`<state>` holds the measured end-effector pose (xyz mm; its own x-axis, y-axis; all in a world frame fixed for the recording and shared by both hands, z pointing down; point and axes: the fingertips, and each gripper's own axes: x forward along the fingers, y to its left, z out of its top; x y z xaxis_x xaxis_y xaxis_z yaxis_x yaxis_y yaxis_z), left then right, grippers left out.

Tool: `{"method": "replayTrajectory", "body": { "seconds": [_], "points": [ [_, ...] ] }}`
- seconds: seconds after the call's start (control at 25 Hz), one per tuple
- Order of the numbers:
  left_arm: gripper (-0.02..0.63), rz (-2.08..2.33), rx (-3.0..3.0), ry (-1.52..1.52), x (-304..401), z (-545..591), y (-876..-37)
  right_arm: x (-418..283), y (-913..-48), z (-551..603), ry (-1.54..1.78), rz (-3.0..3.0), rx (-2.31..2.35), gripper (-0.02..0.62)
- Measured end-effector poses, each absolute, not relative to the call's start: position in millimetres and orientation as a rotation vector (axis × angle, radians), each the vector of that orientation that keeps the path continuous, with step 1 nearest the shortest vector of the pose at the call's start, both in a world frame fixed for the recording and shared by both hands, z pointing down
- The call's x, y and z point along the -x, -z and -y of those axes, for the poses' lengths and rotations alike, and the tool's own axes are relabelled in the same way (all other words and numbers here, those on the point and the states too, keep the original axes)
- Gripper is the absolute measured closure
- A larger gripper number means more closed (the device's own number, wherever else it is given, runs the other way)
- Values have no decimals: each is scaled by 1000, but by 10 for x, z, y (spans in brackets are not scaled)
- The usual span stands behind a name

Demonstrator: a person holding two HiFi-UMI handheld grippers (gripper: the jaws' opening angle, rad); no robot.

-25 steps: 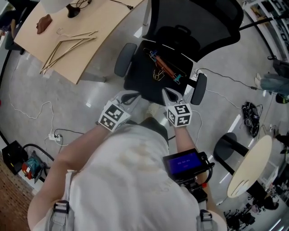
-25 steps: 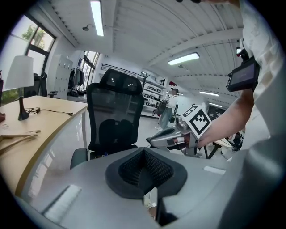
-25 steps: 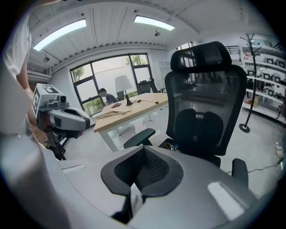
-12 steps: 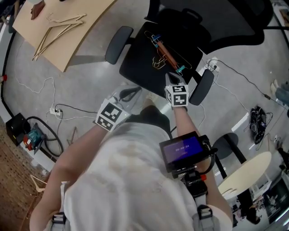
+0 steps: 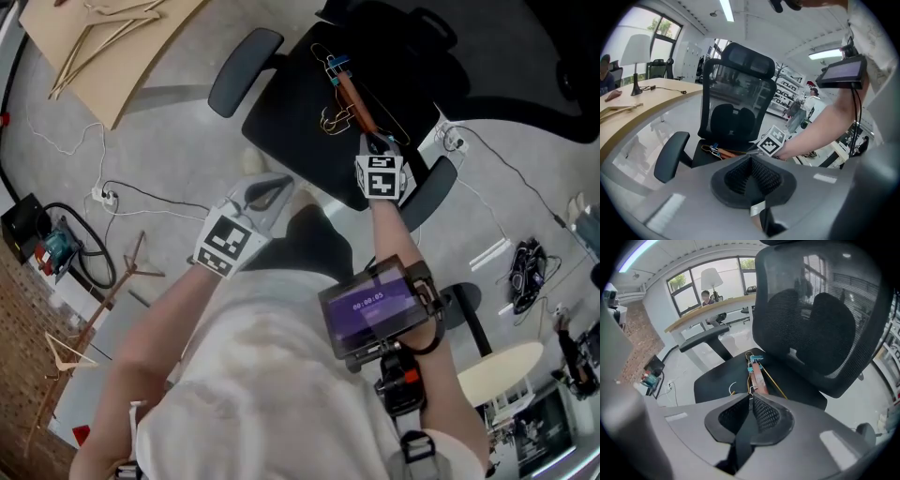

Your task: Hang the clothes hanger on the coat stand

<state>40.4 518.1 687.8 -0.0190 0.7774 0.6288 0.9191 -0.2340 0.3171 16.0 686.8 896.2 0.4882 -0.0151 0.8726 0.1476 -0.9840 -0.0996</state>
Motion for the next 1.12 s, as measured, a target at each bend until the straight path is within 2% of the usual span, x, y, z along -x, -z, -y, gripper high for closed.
{"method": "replayTrajectory", "body": {
  "seconds": [0.24, 0.36, 0.52, 0.64, 0.8, 1.12],
  "points": [
    [604, 1727, 2140, 1137, -454, -5094, -7040, -156, -9479, -7067, 1634, 94, 2563, 491],
    [604, 1694, 2138, 1176, -381, -4972, -7154, -109, -9793, -7106, 1732, 73, 2519, 429],
    [604, 1660, 2158, 1196, -311, -4845, -7223, -139, -10009, -7184, 1796, 58, 2523, 402],
    [604, 1639, 2172, 1199, -306, -4704, -7265, -186, -10105, -7131, 1851, 35, 2523, 405],
    [604, 1612, 2194, 1206, -292, -4633, -7294, -209, -10166, -7103, 1841, -7, 2511, 442],
    [604, 1596, 2198, 1200, -293, -4583, -7323, -234, -10119, -7075, 1735, -26, 2416, 446]
  ]
}}
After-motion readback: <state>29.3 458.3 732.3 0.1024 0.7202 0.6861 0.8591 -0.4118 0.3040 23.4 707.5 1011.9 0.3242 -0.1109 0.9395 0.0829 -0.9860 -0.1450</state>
